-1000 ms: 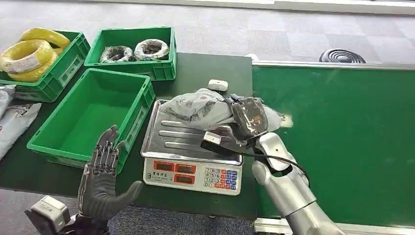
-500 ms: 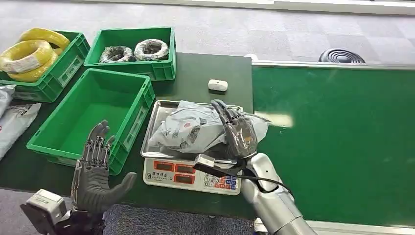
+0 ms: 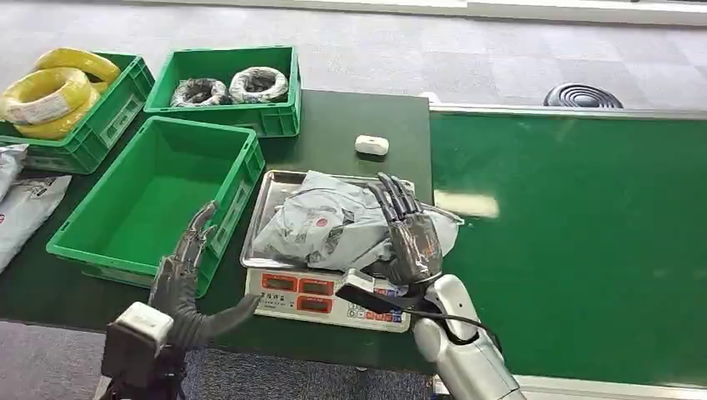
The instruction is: Moved the parcel from conveyor to table for the left to box.
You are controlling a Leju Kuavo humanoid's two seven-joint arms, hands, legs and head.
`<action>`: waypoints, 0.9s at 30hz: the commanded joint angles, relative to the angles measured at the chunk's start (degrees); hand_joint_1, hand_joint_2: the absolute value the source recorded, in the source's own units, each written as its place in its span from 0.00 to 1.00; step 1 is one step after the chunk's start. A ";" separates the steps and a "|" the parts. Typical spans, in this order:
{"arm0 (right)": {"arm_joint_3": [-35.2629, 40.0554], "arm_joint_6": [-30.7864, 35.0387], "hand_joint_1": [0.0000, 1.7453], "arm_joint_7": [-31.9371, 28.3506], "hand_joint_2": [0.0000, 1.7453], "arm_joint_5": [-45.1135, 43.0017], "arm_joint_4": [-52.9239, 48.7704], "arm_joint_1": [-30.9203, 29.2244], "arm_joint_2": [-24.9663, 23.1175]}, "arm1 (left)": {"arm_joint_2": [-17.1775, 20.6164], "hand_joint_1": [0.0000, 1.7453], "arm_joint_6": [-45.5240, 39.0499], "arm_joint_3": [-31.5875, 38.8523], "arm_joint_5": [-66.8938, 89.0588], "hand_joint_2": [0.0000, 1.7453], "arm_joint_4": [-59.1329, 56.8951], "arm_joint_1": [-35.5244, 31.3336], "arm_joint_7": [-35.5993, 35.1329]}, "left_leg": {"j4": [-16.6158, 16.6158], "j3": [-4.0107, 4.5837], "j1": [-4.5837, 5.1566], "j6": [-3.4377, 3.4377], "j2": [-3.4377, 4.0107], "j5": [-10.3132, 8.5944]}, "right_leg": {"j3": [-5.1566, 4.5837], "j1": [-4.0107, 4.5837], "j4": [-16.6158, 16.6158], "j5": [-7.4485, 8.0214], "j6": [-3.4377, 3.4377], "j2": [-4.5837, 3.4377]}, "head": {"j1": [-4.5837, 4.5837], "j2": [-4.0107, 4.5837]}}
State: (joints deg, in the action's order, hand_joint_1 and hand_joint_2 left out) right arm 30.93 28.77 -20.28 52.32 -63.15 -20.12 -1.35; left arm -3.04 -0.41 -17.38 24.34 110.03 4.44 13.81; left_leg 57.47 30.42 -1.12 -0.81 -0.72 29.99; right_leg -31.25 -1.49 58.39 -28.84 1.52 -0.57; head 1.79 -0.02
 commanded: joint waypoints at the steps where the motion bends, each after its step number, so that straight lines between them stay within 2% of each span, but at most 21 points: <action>1: -4.43 -1.55 0.00 -1.34 1.00 -3.86 -14.00 9.09 4.08 | 0.37 0.00 -2.33 -11.50 18.85 1.00 -22.72 -18.56 -6.24 | -0.15 0.13 0.02 0.08 -0.55 -0.25 | 0.10 0.01 -0.17 0.07 -0.11 0.65 | 0.00 0.00; 2: -4.53 -1.57 0.00 -1.36 1.00 -3.90 -14.64 9.50 4.20 | -0.14 0.00 -2.66 -11.80 19.08 1.00 -24.15 -19.52 -6.40 | -0.16 0.19 0.03 0.10 -0.68 -0.32 | 0.10 0.01 -0.22 0.10 -0.13 0.80 | -0.02 0.00; 7: -5.38 -3.18 0.00 -2.50 1.00 -9.35 -16.50 10.45 3.79 | -0.44 0.00 -1.61 -17.09 23.45 1.00 -32.32 -25.76 -9.61 | -0.13 0.16 0.02 0.09 -0.45 -0.26 | 0.02 0.01 -0.17 0.13 -0.15 0.54 | 0.02 0.00; 13: -4.61 -3.03 0.00 -3.86 1.00 -12.61 -15.71 9.84 3.82 | -0.80 0.00 -0.71 -21.90 25.49 1.00 -39.74 -28.81 -11.99 | -0.01 0.03 0.01 0.04 -0.11 -0.06 | 0.00 0.01 -0.04 0.05 -0.07 0.15 | 0.00 0.00; 22: -2.24 -2.65 0.00 -4.56 1.00 -14.57 -15.24 7.71 3.82 | -1.10 0.00 2.87 -26.87 26.95 1.00 -48.92 -32.05 -14.13 | 0.01 0.03 0.02 0.03 0.03 -0.03 | -0.03 0.00 0.01 0.06 -0.07 0.00 | 0.00 0.00; 23: -2.15 -2.71 0.00 -4.55 1.00 -14.55 -15.33 7.56 3.67 | -0.98 0.73 2.88 -26.87 26.92 1.00 -49.35 -32.07 -14.15 | -0.05 0.09 0.01 0.05 0.04 -0.10 | -0.08 0.02 -0.06 0.13 -0.12 0.04 | -0.02 0.00; 24: -2.21 -2.71 0.00 -4.45 1.00 -14.67 -15.42 7.50 3.50 | -0.91 0.95 2.54 -26.50 26.58 1.00 -49.73 -32.02 -14.27 | 0.00 0.09 0.02 0.04 0.03 -0.07 | -0.08 0.00 -0.01 0.09 -0.10 0.03 | 0.00 0.00; 25: -2.39 -2.75 0.00 -4.29 1.00 -14.79 -15.67 7.65 3.28 | -0.72 1.00 1.49 -25.26 25.26 1.00 -49.55 -31.55 -13.96 | 0.00 0.04 0.02 0.03 0.04 -0.03 | -0.04 -0.01 0.00 0.06 -0.07 -0.01 | -0.02 0.00; 27: -2.88 -2.91 0.00 -4.07 1.00 -14.99 -16.06 8.08 2.90 | 0.21 1.00 0.03 -23.90 24.08 1.00 -48.18 -31.08 -13.98 | -0.04 0.05 0.02 0.03 0.13 -0.06 | -0.07 0.00 -0.01 0.11 -0.10 -0.08 | 0.00 0.00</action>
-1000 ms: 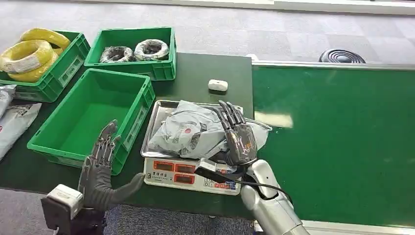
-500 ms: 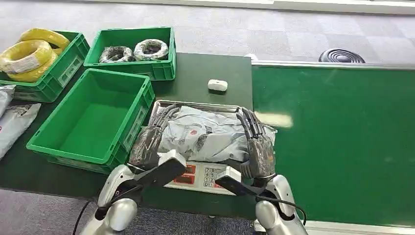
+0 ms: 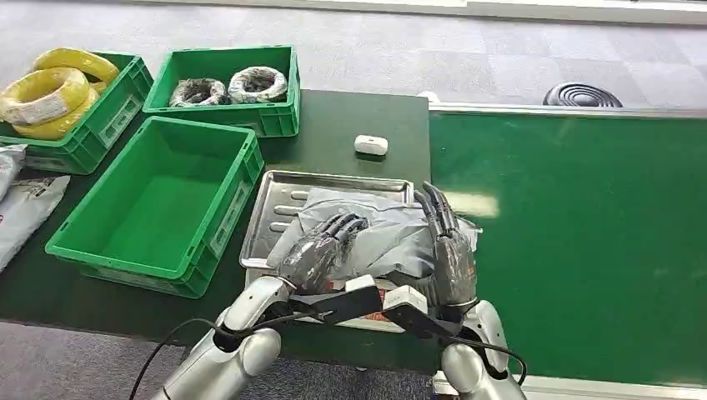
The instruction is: Moved the parcel from conveyor to table for the left to box.
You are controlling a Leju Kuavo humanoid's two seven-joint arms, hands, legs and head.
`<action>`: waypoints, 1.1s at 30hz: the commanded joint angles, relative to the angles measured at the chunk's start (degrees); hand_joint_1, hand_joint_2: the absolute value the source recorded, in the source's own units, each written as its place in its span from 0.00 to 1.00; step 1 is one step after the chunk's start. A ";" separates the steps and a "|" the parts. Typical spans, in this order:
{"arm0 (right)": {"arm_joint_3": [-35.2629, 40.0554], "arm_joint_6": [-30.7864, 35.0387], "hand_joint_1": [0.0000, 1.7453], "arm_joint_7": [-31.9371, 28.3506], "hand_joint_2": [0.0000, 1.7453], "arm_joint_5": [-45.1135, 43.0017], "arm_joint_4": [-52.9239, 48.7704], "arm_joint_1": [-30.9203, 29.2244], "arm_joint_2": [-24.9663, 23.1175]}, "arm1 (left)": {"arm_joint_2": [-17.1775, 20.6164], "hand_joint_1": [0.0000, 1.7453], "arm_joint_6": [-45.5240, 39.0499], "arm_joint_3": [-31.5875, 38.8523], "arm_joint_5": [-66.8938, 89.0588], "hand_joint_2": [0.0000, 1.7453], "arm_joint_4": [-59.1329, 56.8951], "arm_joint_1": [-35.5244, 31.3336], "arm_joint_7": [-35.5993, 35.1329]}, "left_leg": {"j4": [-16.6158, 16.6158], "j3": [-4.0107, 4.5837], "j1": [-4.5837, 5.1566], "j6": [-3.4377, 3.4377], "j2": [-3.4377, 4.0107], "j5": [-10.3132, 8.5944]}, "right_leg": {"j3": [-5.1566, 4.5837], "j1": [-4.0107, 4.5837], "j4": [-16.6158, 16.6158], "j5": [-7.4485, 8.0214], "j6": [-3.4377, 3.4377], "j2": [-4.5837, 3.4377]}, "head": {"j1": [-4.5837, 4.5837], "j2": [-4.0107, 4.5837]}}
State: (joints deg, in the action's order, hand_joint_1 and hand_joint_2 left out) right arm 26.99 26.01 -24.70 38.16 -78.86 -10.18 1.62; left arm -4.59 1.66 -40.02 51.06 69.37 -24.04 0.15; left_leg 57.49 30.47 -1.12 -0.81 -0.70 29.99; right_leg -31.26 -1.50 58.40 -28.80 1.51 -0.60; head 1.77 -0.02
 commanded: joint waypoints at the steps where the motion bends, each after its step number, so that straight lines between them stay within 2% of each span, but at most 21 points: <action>1: 0.68 -0.61 0.00 0.54 1.00 -0.90 -0.70 -1.63 -0.48 | 2.47 1.00 -2.97 -0.10 -3.36 1.00 -6.01 -2.24 -0.44 | -0.02 0.01 0.00 0.02 0.11 -0.02 | -0.05 0.02 0.00 0.04 -0.08 -0.06 | 0.00 0.00; 7: 0.09 -1.48 0.00 1.55 1.00 -0.20 -2.28 -0.82 -0.91 | 3.57 1.00 -4.37 10.51 -14.33 1.00 2.34 0.65 0.21 | -0.10 0.06 0.01 0.04 0.30 -0.08 | -0.17 0.02 -0.02 0.14 -0.17 -0.18 | 0.02 0.00; 10: -0.52 -1.48 0.00 1.93 1.00 -0.08 -2.63 -0.45 -0.58 | 3.91 1.00 -4.64 14.38 -17.73 1.00 6.23 0.87 0.31 | -0.03 0.04 0.00 0.02 0.16 -0.02 | -0.10 0.02 0.04 0.05 -0.09 -0.10 | 0.02 0.00; 11: -0.63 -1.52 0.00 1.93 1.00 -0.17 -2.74 -0.21 -0.43 | 4.12 1.00 -4.32 14.70 -18.08 1.00 6.74 0.86 0.29 | -0.22 0.05 0.00 0.05 0.31 -0.17 | -0.18 0.04 -0.11 0.22 -0.22 -0.16 | 0.02 0.00; 15: -0.67 -1.48 0.00 1.92 1.00 -0.12 -2.91 0.18 -0.25 | 4.17 1.00 -3.95 14.93 -18.28 1.00 7.34 1.17 0.19 | -0.06 0.04 -0.01 0.03 0.12 -0.05 | -0.09 0.03 -0.01 0.06 -0.10 -0.05 | 0.02 0.00; 17: -1.48 -1.12 0.00 2.20 1.00 0.19 -3.20 0.87 -0.24 | 3.95 1.00 -5.17 17.29 -20.98 1.00 9.73 0.96 0.74 | -0.07 0.07 -0.02 0.05 0.12 -0.07 | -0.11 0.05 -0.04 0.09 -0.12 -0.02 | 0.02 0.00; 22: -3.33 -1.30 0.00 2.30 1.00 -1.34 -3.79 3.88 -0.19 | 4.37 1.00 -7.13 25.46 -26.85 1.00 14.34 -3.02 -2.30 | 0.04 0.15 -0.05 0.02 0.02 -0.03 | -0.13 0.07 0.04 0.03 -0.09 0.05 | 0.00 0.00; 27: -2.65 -1.01 0.00 2.05 1.00 -0.87 -1.89 6.20 -0.22 | 7.54 1.00 -12.60 33.10 -27.03 1.00 12.69 -8.39 -4.18 | 0.02 0.16 -0.07 0.00 0.04 -0.06 | -0.20 0.09 0.05 0.05 -0.12 0.03 | 0.02 0.00; 30: -2.54 -0.77 0.00 1.97 1.00 -0.77 -1.67 6.26 -0.24 | 7.66 1.00 -12.43 33.90 -27.36 1.00 12.25 -8.51 -4.03 | -0.03 0.14 -0.07 0.00 0.08 -0.08 | -0.19 0.10 0.02 0.07 -0.13 0.00 | 0.00 0.00; 31: -2.37 -0.99 0.00 2.22 1.00 -1.07 -1.46 6.49 -0.36 | 8.13 1.00 -16.89 35.56 -24.64 1.00 11.40 -8.75 -5.27 | -0.09 0.11 -0.07 0.00 0.13 -0.12 | -0.18 0.10 -0.01 0.11 -0.16 -0.03 | 0.04 0.00; 33: -1.65 -1.20 0.00 2.23 1.00 -1.10 -0.54 6.84 -0.53 | 10.40 1.00 -17.64 38.26 -25.09 1.00 9.59 -9.15 -5.78 | -0.13 0.11 -0.06 0.01 0.15 -0.15 | -0.20 0.10 -0.04 0.13 -0.18 -0.03 | 0.02 0.00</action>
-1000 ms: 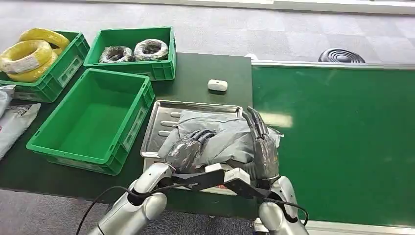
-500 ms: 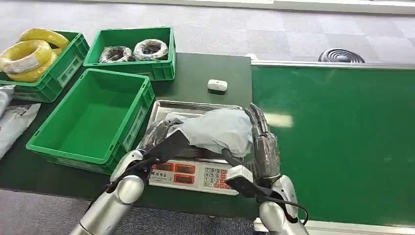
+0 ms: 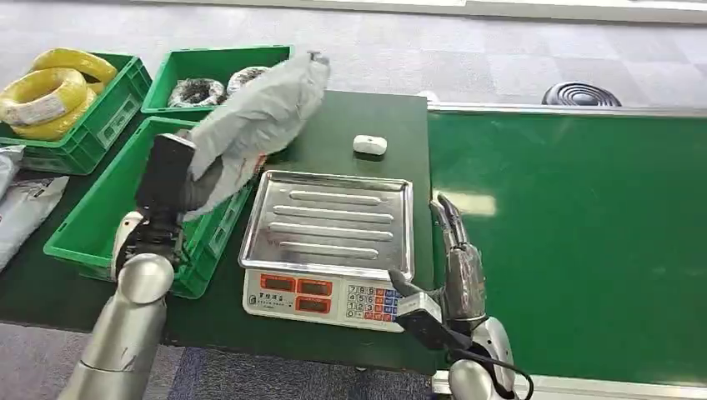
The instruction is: Moved the parcel from conveyor to table for the left to box.
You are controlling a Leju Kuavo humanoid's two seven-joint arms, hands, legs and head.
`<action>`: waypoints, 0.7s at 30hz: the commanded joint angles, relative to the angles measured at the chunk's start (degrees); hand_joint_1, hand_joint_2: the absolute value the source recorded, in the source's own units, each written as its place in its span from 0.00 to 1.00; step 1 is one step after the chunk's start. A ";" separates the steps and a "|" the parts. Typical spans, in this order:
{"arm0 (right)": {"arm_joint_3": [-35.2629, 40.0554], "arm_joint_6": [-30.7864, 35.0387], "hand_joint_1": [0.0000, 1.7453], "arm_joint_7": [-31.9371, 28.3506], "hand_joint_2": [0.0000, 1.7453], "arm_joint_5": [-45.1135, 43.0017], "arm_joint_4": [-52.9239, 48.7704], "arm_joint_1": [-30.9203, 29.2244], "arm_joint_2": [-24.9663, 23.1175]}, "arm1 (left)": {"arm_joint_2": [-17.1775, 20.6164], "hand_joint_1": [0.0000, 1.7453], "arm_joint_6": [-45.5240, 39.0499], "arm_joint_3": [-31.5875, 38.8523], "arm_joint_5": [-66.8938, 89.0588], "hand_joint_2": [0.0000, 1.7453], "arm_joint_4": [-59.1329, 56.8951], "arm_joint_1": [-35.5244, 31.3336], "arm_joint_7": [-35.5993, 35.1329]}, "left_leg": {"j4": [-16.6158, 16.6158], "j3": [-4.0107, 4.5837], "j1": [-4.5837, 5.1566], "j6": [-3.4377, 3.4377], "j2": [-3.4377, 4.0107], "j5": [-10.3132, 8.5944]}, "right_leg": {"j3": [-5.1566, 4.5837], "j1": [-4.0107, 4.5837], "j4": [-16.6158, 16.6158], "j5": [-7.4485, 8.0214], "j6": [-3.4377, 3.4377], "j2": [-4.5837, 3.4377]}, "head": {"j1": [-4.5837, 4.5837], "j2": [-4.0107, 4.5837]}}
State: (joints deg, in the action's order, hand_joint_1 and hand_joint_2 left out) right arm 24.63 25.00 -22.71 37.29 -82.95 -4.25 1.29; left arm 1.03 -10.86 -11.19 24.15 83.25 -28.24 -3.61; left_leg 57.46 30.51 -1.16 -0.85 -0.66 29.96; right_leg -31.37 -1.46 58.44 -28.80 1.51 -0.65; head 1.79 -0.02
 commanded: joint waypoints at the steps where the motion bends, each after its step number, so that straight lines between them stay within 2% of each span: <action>1: 1.43 -0.30 0.00 0.16 1.00 -0.09 4.43 0.82 -0.17 | 5.73 1.00 -4.69 11.47 1.09 1.00 -5.65 -4.88 -2.41 | -0.04 0.03 -0.03 0.04 0.13 -0.05 | -0.06 0.06 -0.03 0.08 -0.13 -0.04 | 0.00 0.00; 6: 3.11 -1.56 0.00 -0.04 1.00 -1.24 7.59 -0.37 -0.53 | 8.71 0.97 -4.31 15.46 1.01 1.00 -7.49 -1.15 -2.86 | -0.13 -0.06 -0.01 0.02 0.42 -0.04 | -0.06 0.03 -0.05 0.09 -0.14 -0.36 | -0.02 0.00; 7: 3.77 -1.91 0.00 -0.10 1.00 -1.44 8.45 -1.05 -0.61 | 9.85 0.90 -4.24 16.18 2.05 1.00 -8.16 0.28 -3.77 | -0.21 -0.06 -0.01 0.02 0.45 -0.10 | -0.09 0.05 -0.12 0.14 -0.19 -0.35 | -0.02 0.00; 8: 4.12 -2.06 0.00 -0.08 1.00 -1.47 8.82 -1.45 -0.70 | 10.91 0.77 -2.81 16.54 2.23 1.00 -8.94 1.24 -4.92 | -0.22 -0.08 0.01 0.02 0.43 -0.09 | -0.08 0.02 -0.12 0.12 -0.17 -0.35 | -0.02 0.00; 9: 4.57 -2.28 0.00 0.22 1.00 -1.80 9.31 -1.95 -0.65 | 11.62 0.74 -1.50 17.15 2.38 1.00 -9.37 2.14 -5.47 | -0.14 -0.05 0.03 0.01 0.40 -0.02 | -0.08 -0.02 -0.05 0.06 -0.09 -0.37 | -0.02 0.00; 10: 4.82 -2.67 0.00 1.04 1.00 -1.97 9.91 -2.28 -0.57 | 12.48 0.42 -0.44 17.57 2.76 1.00 -9.86 3.10 -5.66 | -0.28 -0.11 0.04 0.03 0.51 -0.09 | -0.08 -0.01 -0.14 0.14 -0.16 -0.43 | -0.02 0.00; 11: 5.01 -3.14 0.00 1.83 1.00 -2.04 10.30 -2.38 -0.45 | 13.01 0.24 0.11 18.29 2.97 1.00 -9.83 4.28 -6.10 | -0.20 -0.05 0.03 0.02 0.47 -0.04 | -0.08 0.00 -0.07 0.09 -0.12 -0.42 | -0.02 0.00; 13: 5.18 -3.60 0.00 2.15 1.00 -2.36 10.88 -2.34 -0.16 | 13.53 0.00 1.56 19.39 3.16 1.00 -9.44 5.86 -6.32 | -0.15 -0.02 0.01 0.02 0.44 -0.01 | -0.10 0.01 -0.04 0.06 -0.10 -0.40 | -0.02 0.00; 21: 5.06 -2.57 0.00 2.01 1.00 -3.34 11.08 -0.36 1.86 | 13.38 0.00 8.11 19.98 -6.97 1.00 -4.78 9.01 -1.30 | -0.07 0.13 -0.01 0.03 0.26 -0.02 | -0.16 0.02 -0.04 0.03 -0.08 -0.21 | -0.04 0.00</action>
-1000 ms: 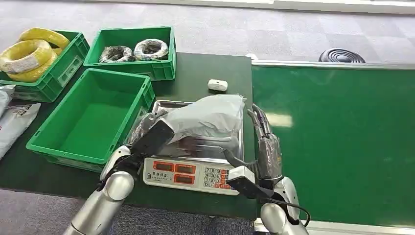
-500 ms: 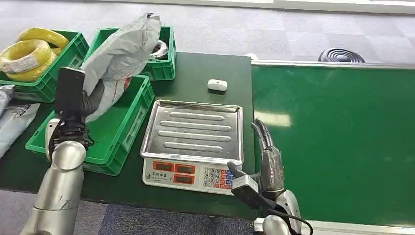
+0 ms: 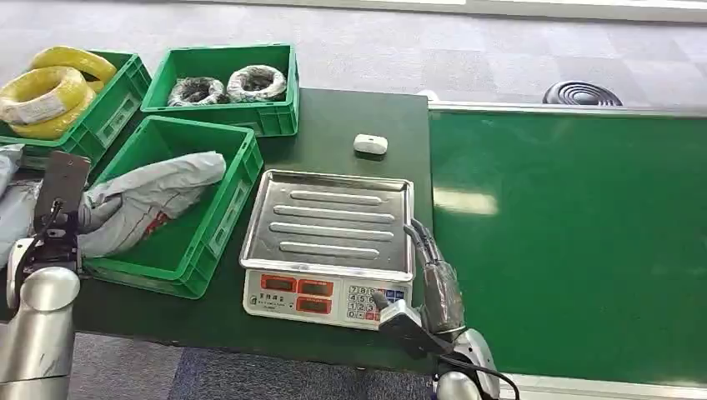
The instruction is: Moved the parcel from conveyor to table for the left to box.
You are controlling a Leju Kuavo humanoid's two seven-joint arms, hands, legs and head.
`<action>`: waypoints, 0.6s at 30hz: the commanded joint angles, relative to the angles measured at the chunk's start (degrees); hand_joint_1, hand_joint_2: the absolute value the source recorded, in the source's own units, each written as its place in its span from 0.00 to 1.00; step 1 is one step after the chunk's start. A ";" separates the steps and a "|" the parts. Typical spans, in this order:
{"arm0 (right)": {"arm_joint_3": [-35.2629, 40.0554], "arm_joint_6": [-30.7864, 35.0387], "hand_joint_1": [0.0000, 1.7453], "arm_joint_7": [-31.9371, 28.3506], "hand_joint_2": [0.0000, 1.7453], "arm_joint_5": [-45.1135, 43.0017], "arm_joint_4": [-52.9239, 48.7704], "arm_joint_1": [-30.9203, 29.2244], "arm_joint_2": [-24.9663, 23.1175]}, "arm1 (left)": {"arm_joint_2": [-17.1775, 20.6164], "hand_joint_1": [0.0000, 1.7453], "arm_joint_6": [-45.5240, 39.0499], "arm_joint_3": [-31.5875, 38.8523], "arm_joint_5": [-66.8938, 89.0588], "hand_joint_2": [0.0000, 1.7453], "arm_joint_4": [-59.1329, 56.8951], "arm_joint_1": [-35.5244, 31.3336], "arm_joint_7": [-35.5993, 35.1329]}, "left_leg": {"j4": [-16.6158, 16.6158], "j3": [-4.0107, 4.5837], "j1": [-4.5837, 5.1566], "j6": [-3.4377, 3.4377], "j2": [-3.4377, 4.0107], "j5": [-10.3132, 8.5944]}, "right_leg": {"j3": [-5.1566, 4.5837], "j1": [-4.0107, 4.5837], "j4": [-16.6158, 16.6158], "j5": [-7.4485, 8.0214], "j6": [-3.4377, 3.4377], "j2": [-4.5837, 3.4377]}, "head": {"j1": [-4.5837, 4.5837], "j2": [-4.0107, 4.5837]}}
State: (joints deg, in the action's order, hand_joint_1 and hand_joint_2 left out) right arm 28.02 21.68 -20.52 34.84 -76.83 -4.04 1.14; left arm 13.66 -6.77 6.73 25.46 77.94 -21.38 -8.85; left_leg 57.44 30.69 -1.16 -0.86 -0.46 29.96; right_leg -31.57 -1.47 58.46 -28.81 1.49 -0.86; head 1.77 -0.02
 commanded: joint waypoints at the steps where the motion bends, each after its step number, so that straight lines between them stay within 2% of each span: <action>1: 1.72 0.99 0.00 -0.33 1.00 -1.03 4.68 -0.19 2.24 | 0.47 0.00 3.75 2.11 -9.78 1.00 1.82 2.51 4.58 | -0.12 -0.08 -0.02 0.06 0.05 -0.06 | 0.09 0.05 -0.13 0.07 -0.11 0.05 | -0.02 0.00; 4: 1.78 1.56 0.00 -0.51 1.00 -1.15 3.24 1.51 2.89 | -0.33 0.00 2.76 2.08 -16.44 1.00 7.06 4.13 7.97 | -0.18 -0.09 -0.01 0.07 0.00 -0.11 | 0.11 0.05 -0.20 0.10 -0.14 0.12 | 0.00 0.00; 8: 1.73 1.56 0.00 -0.70 1.00 -0.77 1.40 3.54 3.74 | -1.21 0.00 1.68 2.62 -28.59 1.00 20.64 8.02 20.58 | -0.07 -0.01 -0.03 0.07 -0.08 -0.04 | 0.04 0.06 -0.12 0.04 -0.10 0.11 | 0.00 0.00; 10: 1.71 1.49 0.00 -0.73 1.00 -0.77 0.80 3.88 3.81 | -0.57 0.00 1.00 2.71 -29.79 1.00 25.33 9.45 20.13 | 0.04 0.08 -0.05 0.05 -0.02 0.02 | -0.06 0.07 -0.04 0.03 -0.06 0.02 | -0.02 0.00; 11: 1.65 1.57 0.00 -0.89 1.00 -0.72 0.15 4.04 3.72 | -0.51 0.00 0.65 3.12 -30.55 1.00 28.49 10.19 23.51 | -0.02 0.04 -0.04 0.09 0.00 0.00 | -0.02 0.07 -0.09 0.04 -0.10 0.05 | 0.00 0.00; 13: 1.65 1.68 0.00 -1.02 1.00 -0.69 -1.02 4.51 3.81 | -0.69 0.00 0.46 3.62 -30.98 1.00 32.73 12.14 24.87 | 0.01 0.05 -0.02 0.05 0.01 0.02 | -0.04 0.04 -0.03 0.01 -0.06 -0.01 | 0.00 0.00; 16: 1.69 1.63 0.00 -1.04 1.00 -0.69 -1.38 4.62 3.91 | -0.77 0.00 0.41 3.75 -31.12 1.00 33.54 12.63 24.68 | -0.02 0.02 -0.01 0.04 0.02 0.01 | -0.03 0.03 -0.05 0.02 -0.07 -0.01 | 0.00 0.00; 18: 0.94 2.76 0.00 -1.06 1.00 -1.82 -3.64 6.26 3.85 | -2.40 0.00 -1.08 5.27 -33.19 1.00 37.57 16.47 30.50 | -0.11 0.00 0.02 0.07 -0.02 -0.07 | 0.00 0.02 -0.12 0.07 -0.13 0.08 | -0.02 0.00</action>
State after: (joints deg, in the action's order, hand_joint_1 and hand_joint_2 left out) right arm 28.59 23.08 -21.31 34.21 -77.40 0.55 3.67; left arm 14.16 -6.16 9.12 -5.33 104.11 -11.30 15.78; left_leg 57.44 30.70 -1.15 -0.87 -0.52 29.98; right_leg -31.57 -1.47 58.43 -28.83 1.49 -0.84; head 1.75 -0.02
